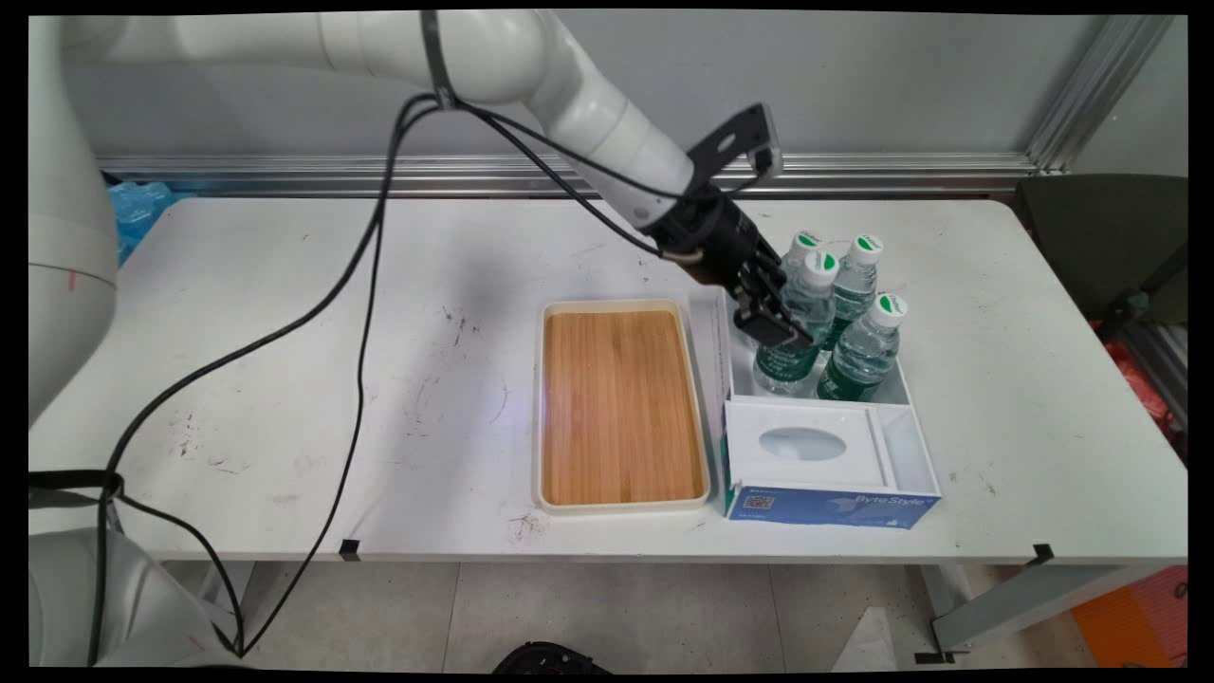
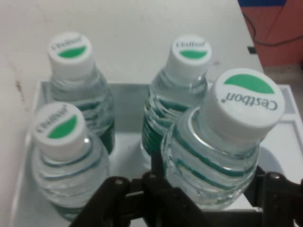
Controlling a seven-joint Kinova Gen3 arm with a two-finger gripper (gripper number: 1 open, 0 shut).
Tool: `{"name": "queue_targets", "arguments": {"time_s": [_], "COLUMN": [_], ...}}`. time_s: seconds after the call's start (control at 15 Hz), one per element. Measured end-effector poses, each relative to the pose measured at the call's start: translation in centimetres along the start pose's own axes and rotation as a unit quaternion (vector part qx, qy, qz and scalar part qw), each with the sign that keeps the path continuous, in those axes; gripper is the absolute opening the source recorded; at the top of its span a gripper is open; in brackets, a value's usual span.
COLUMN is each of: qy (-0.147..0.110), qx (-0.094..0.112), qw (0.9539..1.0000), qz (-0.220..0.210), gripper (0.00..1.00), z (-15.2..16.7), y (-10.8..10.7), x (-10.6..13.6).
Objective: Place the picked object on the tray
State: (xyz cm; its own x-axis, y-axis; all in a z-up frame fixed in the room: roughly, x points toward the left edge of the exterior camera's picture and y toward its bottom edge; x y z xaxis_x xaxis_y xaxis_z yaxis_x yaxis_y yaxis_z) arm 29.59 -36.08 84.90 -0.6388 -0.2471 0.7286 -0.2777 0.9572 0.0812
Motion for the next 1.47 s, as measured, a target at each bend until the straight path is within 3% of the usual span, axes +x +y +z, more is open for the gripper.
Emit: {"name": "queue_targets", "arguments": {"time_s": [0.33,0.6,1.07,1.47], "qy": [0.009,0.005,-0.017,-0.020], "qx": [0.021,0.052,0.093,0.099], "qw": [0.9995,0.9977,0.9918,0.9904], "qz": [-0.020,-0.045,-0.086,-0.094], "gripper": [0.00,0.00,0.00,0.00], "z": [-4.5,-9.2,-15.6,-16.6], "y": [0.9,1.3,0.7,-0.6], "x": [1.2,0.9,-3.1,-6.1]}}
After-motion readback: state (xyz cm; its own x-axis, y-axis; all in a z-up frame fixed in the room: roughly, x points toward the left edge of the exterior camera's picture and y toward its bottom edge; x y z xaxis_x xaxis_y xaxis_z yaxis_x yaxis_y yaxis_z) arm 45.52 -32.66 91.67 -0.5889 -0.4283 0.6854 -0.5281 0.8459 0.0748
